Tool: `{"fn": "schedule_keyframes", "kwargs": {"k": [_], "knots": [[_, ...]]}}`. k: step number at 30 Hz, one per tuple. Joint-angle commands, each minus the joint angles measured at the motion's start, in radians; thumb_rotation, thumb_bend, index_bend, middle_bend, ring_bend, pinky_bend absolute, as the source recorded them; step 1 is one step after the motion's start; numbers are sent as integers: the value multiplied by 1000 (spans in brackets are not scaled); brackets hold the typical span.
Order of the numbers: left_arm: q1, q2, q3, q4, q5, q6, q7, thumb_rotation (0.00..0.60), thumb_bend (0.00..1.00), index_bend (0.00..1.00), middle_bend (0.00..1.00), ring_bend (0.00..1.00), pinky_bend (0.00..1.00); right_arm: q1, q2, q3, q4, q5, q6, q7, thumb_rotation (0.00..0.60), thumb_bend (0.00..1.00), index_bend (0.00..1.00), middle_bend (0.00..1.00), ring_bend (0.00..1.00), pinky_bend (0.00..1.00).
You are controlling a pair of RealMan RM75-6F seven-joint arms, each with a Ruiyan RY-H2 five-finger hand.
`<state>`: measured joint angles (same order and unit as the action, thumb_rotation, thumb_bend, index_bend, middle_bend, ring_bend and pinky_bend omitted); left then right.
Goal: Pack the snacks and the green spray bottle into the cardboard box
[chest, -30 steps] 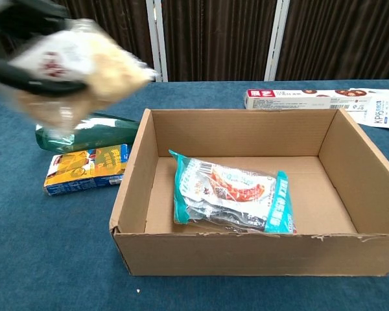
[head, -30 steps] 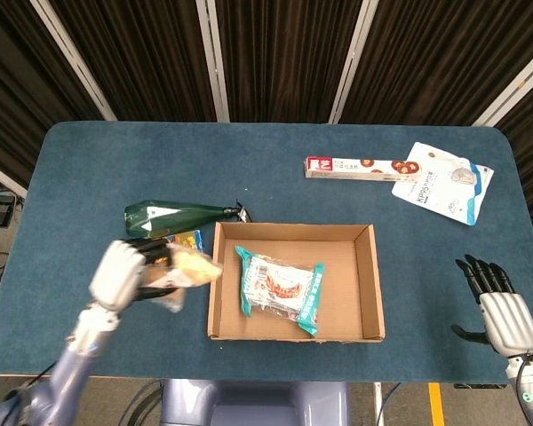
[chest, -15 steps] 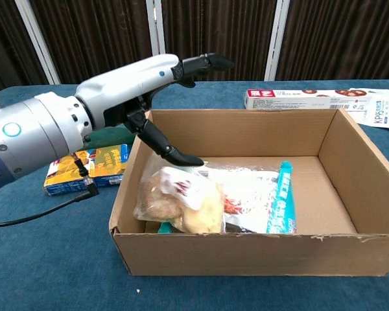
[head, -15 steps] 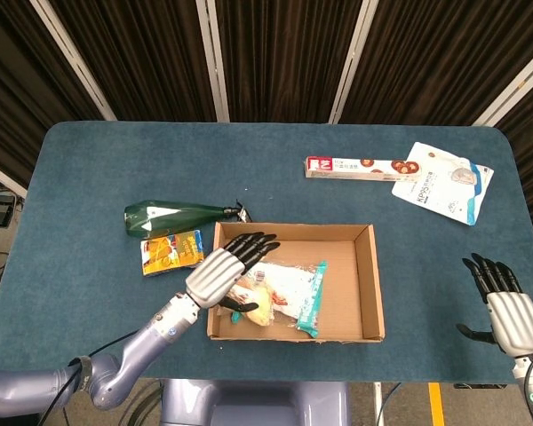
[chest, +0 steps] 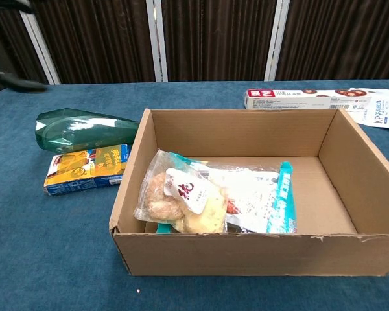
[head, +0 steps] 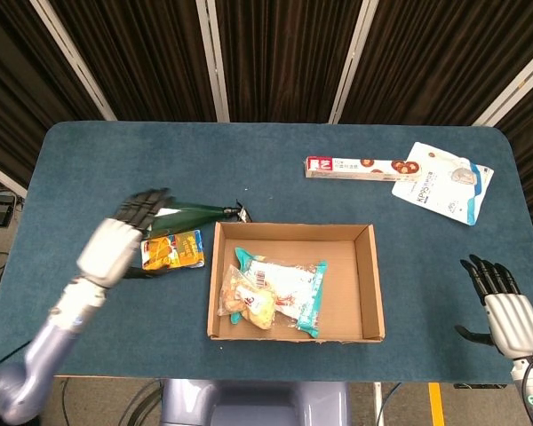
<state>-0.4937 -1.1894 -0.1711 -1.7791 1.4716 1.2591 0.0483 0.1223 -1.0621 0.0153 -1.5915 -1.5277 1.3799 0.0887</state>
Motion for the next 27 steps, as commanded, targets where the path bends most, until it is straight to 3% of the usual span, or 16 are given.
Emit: {"fn": "schedule_keyframes", "kwargs": {"k": [1, 14, 20, 27], "knots": [[49, 29, 21, 87, -87, 4, -1, 600, 0, 0, 0, 0, 60, -1, -6, 0, -8, 2, 0, -16, 600, 0, 0, 0, 0, 0], [-23, -124, -27, 345, -309, -170, 43, 600, 0, 0, 0, 0, 34, 21, -29, -9, -17, 2, -45, -73, 600, 0, 0, 0, 0, 0], [-100, -223, -60, 473, -359, -251, 73, 600, 0, 0, 0, 0, 34, 23, -32, -2, -18, 20, -50, -82, 600, 0, 0, 0, 0, 0], [-174, -298, -75, 541, -411, -338, 129, 600, 0, 0, 0, 0, 35, 25, -33, 4, -17, 40, -58, -86, 600, 0, 0, 0, 0, 0]]}}
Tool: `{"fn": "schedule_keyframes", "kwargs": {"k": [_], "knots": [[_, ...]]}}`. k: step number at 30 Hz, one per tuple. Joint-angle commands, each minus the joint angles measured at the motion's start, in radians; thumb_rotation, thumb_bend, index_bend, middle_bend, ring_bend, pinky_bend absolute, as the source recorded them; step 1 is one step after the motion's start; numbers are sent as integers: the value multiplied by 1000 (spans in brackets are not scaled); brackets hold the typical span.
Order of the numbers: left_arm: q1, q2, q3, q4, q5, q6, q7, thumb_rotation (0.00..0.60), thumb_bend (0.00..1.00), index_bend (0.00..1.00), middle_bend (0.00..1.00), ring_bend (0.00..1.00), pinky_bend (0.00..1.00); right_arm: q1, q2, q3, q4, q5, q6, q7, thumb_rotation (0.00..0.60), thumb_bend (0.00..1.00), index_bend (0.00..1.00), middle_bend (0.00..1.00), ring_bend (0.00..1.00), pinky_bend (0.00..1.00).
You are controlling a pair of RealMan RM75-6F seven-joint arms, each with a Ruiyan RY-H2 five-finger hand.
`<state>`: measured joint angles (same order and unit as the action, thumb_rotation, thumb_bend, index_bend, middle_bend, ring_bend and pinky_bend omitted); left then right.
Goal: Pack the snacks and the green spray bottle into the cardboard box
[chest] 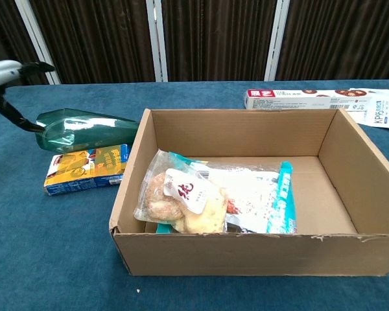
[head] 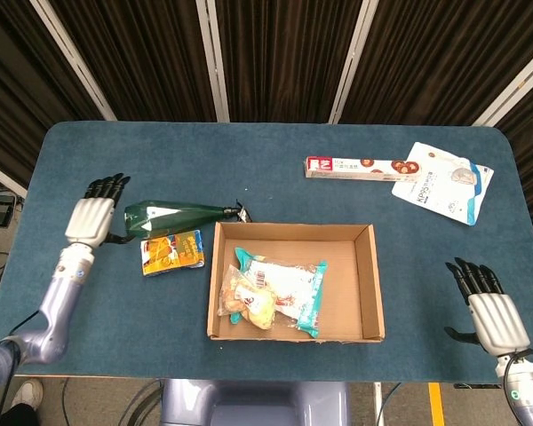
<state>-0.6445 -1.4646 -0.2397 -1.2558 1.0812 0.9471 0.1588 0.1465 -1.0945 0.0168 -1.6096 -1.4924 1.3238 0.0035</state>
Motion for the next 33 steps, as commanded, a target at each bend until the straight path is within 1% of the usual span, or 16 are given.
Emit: {"fn": "schedule_keyframes", "kwargs": {"k": [1, 14, 17, 22, 25, 27, 29, 30, 32, 33], "knots": [[-30, -31, -6, 22, -25, -33, 25, 600, 0, 0, 0, 0, 35, 1, 0, 4, 2, 10, -4, 0, 600, 0, 0, 0, 0, 0], [-58, -72, 4, 93, -72, -82, 51, 600, 0, 0, 0, 0, 45, 9, -6, 16, 16, 48, -26, -4, 600, 0, 0, 0, 0, 0], [-62, -94, 5, 136, -87, -90, 54, 600, 0, 0, 0, 0, 49, 6, -5, 15, 16, 56, -28, -3, 600, 0, 0, 0, 0, 0], [-93, -142, -1, 219, -106, -149, 38, 599, 0, 0, 0, 0, 59, 7, -7, 18, 14, 59, -27, -11, 600, 1, 0, 0, 0, 0], [-116, -183, 6, 272, -95, -177, 37, 599, 0, 0, 0, 0, 67, 6, -21, 28, 21, 85, -22, -58, 600, 2, 0, 0, 0, 0], [-131, -205, 8, 298, -90, -197, 35, 600, 0, 1, 0, 0, 75, 4, -27, 33, 18, 100, -20, -67, 600, 5, 0, 0, 0, 0], [-145, -224, 8, 321, -83, -206, 34, 600, 0, 28, 0, 0, 91, 4, -24, 35, 14, 103, -20, -65, 600, 5, 0, 0, 0, 0], [-150, -233, 6, 331, -82, -211, 32, 600, 0, 65, 9, 4, 113, 4, -24, 35, 15, 103, -21, -66, 600, 5, 0, 0, 0, 0], [-162, -246, 3, 347, -82, -222, 31, 600, 0, 170, 81, 62, 185, 5, -23, 32, 12, 98, -22, -66, 600, 5, 0, 0, 0, 0], [-165, -250, 1, 351, -83, -224, 32, 600, 11, 242, 149, 131, 245, 5, -22, 30, 11, 95, -24, -65, 600, 5, 0, 0, 0, 0]]}}
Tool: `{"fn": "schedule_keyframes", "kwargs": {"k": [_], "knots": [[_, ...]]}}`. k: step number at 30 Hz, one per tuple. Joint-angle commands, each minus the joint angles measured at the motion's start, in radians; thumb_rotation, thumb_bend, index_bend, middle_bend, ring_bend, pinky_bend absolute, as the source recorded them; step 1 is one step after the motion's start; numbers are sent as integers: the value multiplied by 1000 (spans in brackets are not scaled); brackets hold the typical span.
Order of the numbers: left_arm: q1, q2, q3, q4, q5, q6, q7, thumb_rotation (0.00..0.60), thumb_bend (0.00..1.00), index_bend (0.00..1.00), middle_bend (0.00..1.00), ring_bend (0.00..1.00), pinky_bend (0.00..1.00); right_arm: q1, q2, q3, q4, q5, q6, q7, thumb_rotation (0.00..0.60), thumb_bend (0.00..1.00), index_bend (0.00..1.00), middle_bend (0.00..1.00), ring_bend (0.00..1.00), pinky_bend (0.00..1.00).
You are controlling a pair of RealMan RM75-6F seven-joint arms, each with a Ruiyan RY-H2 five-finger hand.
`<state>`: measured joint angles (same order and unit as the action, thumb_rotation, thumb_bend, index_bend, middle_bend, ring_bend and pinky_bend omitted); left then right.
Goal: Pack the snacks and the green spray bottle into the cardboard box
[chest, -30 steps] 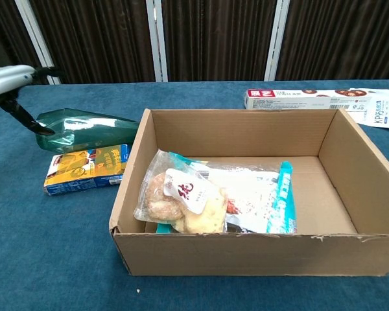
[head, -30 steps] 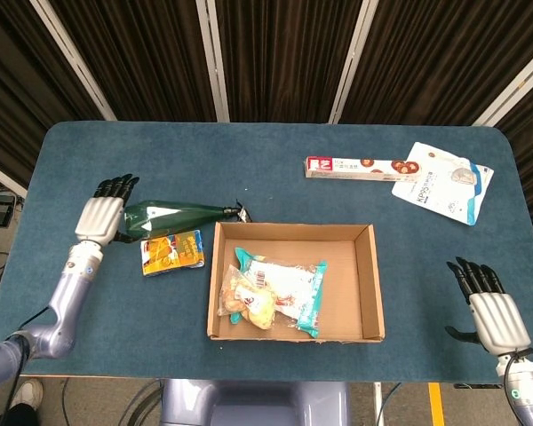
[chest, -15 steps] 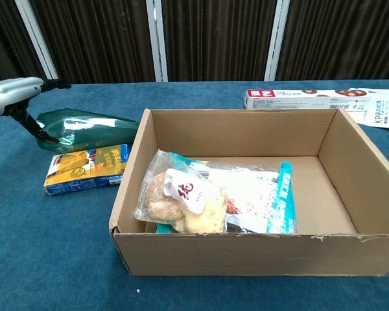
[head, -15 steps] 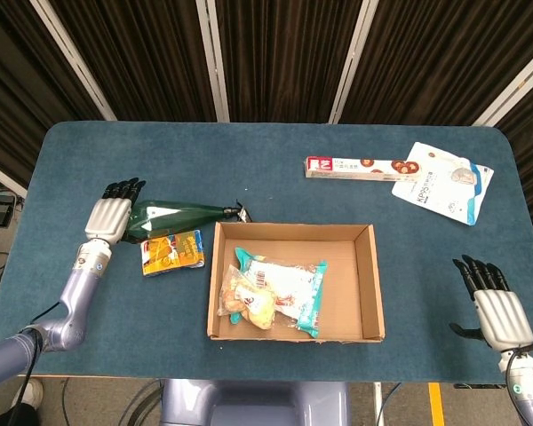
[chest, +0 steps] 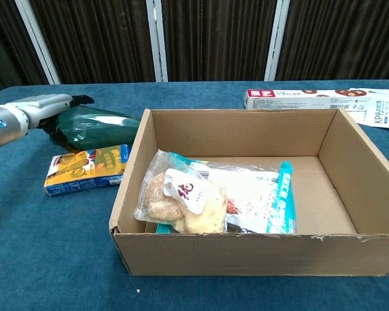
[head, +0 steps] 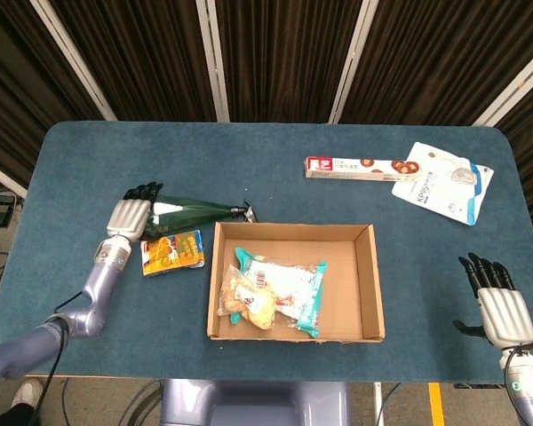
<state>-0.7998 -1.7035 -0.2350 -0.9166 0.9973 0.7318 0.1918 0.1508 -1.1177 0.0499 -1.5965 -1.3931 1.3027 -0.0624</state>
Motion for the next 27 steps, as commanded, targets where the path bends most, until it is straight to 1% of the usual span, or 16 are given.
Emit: {"fn": "schedule_keyframes", "kwargs": {"k": [1, 2, 3, 5, 7, 10, 15, 16, 18, 20, 23, 25, 27], "knots": [[-14, -18, -6, 17, 2, -6, -2, 600, 45, 333, 242, 232, 323, 2, 3, -6, -3, -10, -5, 4, 600, 5, 0, 0, 0, 0], [-15, -25, -13, 21, 4, 9, -6, 600, 81, 398, 306, 300, 376, 2, 5, -9, -4, -15, -6, 7, 600, 6, 0, 0, 0, 0], [-13, -30, -18, 22, 6, 27, -11, 600, 154, 489, 389, 390, 450, 2, 6, -10, -4, -18, -6, 8, 600, 6, 0, 0, 0, 0], [-1, -43, -29, 21, 30, 101, -28, 600, 298, 615, 497, 495, 546, 3, 8, -12, -5, -23, -8, 13, 600, 6, 0, 0, 0, 0], [21, -46, -37, 12, 62, 191, -54, 600, 398, 683, 550, 547, 600, 3, 9, -12, -5, -23, -8, 16, 600, 5, 0, 0, 0, 0], [60, -13, -43, -36, 107, 293, -102, 600, 486, 721, 581, 576, 629, 4, 10, -15, -6, -26, -11, 20, 600, 5, 0, 0, 0, 0], [136, 95, -58, -172, 157, 439, -154, 600, 496, 724, 583, 581, 634, 2, 14, -20, -10, -37, -8, 26, 600, 6, 0, 0, 0, 0], [163, 136, -67, -225, 174, 496, -166, 600, 494, 724, 583, 581, 634, -1, 16, -23, -13, -43, -4, 27, 600, 6, 0, 0, 0, 0], [193, 191, -77, -305, 199, 558, -182, 600, 486, 723, 583, 582, 634, -2, 17, -27, -17, -52, -1, 28, 600, 6, 0, 0, 0, 0], [218, 260, -84, -424, 232, 602, -193, 600, 476, 723, 583, 582, 634, -4, 20, -33, -23, -66, 5, 31, 600, 6, 0, 0, 0, 0], [218, 321, -84, -571, 267, 603, -175, 600, 465, 721, 581, 582, 634, -7, 25, -42, -32, -92, 17, 37, 600, 5, 0, 0, 0, 0], [202, 321, -79, -630, 287, 594, -140, 600, 463, 721, 581, 582, 633, -10, 28, -47, -35, -109, 27, 44, 600, 5, 0, 0, 0, 0], [175, 297, -65, -690, 311, 571, -101, 600, 462, 721, 580, 581, 633, -12, 31, -53, -34, -128, 36, 54, 600, 5, 0, 0, 0, 0]]}}
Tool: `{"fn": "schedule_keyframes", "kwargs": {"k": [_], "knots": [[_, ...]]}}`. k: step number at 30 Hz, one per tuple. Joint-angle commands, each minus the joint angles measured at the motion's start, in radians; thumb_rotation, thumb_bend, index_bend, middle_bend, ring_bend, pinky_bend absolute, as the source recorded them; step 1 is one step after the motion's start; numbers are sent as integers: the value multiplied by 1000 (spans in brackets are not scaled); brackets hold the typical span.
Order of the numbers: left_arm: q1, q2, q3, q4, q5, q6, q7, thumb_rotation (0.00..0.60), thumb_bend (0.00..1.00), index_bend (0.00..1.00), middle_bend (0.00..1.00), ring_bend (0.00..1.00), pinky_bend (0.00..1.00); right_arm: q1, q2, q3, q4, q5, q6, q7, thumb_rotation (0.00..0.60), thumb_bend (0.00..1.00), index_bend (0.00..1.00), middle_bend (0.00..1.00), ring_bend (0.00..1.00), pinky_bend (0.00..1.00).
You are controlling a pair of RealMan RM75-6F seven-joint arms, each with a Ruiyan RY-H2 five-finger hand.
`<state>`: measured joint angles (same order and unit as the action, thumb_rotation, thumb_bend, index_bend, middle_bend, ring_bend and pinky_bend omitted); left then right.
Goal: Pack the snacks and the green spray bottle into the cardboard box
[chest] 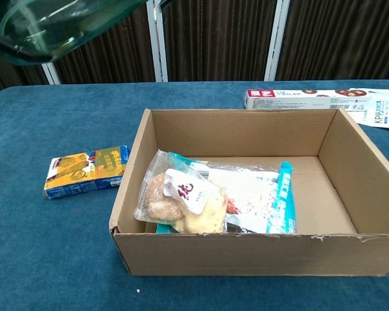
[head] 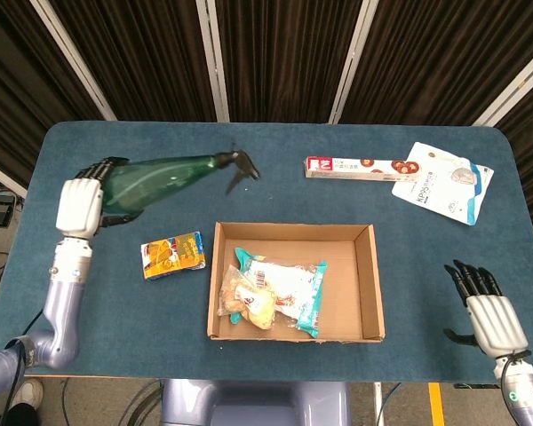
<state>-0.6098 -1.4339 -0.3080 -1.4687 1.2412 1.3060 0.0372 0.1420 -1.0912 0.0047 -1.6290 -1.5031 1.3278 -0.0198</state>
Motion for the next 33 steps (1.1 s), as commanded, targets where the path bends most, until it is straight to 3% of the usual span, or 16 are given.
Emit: {"fn": "schedule_keyframes", "kwargs": {"k": [1, 6, 11, 12, 14, 15, 16, 19, 24, 33], "knots": [[-28, 13, 14, -161, 75, -15, 66, 600, 462, 721, 580, 581, 633, -3, 6, -10, 0, -23, 11, 17, 600, 5, 0, 0, 0, 0], [-95, -87, 41, -218, 96, -73, 172, 600, 423, 704, 563, 575, 632, 0, 17, -13, 9, -34, 8, 53, 600, 6, 0, 0, 0, 0], [-135, -177, 61, -207, 62, -122, 245, 600, 222, 630, 549, 551, 628, -8, 30, -12, 23, -41, 29, 94, 600, 5, 0, 0, 0, 0], [-138, -190, 66, -199, 57, -125, 260, 600, 162, 543, 503, 502, 609, -9, 32, -12, 25, -42, 29, 100, 600, 6, 0, 0, 0, 0], [-141, -207, 84, -179, 56, -133, 285, 600, 60, 261, 305, 317, 515, -11, 33, -12, 30, -45, 36, 113, 600, 7, 0, 0, 0, 0], [-141, -207, 94, -174, 52, -143, 295, 600, 19, 105, 158, 178, 427, -12, 33, -12, 32, -48, 40, 117, 600, 9, 0, 0, 0, 0], [-143, -198, 110, -176, 38, -170, 310, 600, 1, 14, 49, 70, 352, -14, 33, -12, 37, -52, 46, 121, 600, 10, 0, 0, 0, 0], [-146, -168, 120, -197, 15, -214, 308, 600, 0, 0, 0, 0, 274, -15, 31, -13, 44, -56, 49, 121, 600, 14, 0, 0, 0, 0], [-124, -110, 127, -265, 74, -202, 195, 593, 0, 0, 0, 0, 254, -12, 29, -14, 42, -50, 38, 109, 600, 14, 0, 0, 0, 0], [-56, 18, 182, -395, 211, -124, 100, 571, 0, 0, 0, 0, 225, -11, 21, -17, 25, -58, 38, 69, 600, 14, 0, 0, 0, 0]]}}
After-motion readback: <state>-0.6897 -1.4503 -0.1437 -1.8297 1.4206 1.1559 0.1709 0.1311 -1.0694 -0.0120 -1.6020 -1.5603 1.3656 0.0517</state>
